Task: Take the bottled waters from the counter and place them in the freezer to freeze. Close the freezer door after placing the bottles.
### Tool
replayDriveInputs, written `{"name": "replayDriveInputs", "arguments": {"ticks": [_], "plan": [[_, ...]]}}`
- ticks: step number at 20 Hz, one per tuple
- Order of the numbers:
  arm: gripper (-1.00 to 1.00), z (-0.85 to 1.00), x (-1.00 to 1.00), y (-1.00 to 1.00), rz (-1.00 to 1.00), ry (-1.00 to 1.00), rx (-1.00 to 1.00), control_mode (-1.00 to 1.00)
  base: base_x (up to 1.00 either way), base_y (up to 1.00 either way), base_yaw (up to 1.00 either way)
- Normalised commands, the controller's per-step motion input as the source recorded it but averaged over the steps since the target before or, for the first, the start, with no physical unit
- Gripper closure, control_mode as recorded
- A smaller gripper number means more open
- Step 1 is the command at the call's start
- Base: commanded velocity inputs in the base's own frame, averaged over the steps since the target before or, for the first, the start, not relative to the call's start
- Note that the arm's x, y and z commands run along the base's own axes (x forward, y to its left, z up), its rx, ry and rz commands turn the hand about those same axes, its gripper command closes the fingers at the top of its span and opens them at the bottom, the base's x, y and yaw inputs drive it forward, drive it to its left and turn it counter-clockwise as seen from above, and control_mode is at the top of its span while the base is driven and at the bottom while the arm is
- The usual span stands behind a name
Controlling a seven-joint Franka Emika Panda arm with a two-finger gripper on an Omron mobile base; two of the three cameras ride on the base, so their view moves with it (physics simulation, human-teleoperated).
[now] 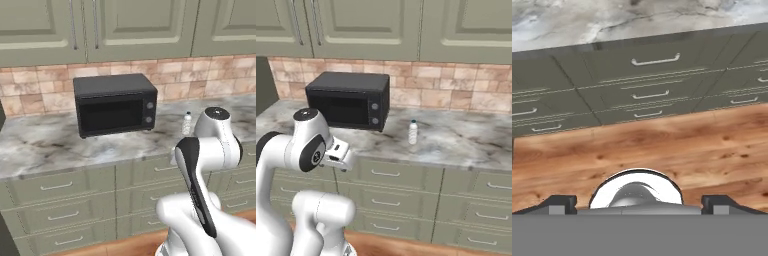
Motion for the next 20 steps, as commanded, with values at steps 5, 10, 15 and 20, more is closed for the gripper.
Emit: {"name": "replayDriveInputs", "arguments": {"ticks": [5,10,15,20], "plan": [[-1.00,0.00,0.00,0.00,0.00,0.00,0.00,1.00,0.57,-0.21,-0.01],[-1.00,0.00,0.00,0.00,0.00,0.00,0.00,1.00,0.57,-0.15,0.00],[-1.00,0.00,0.00,0.00,0.00,0.00,0.00,1.00,0.53,-0.21,0.00],[-1.00,0.00,0.00,0.00,0.00,0.00,0.00,1.00,0.39,-0.29,0.00]]}}
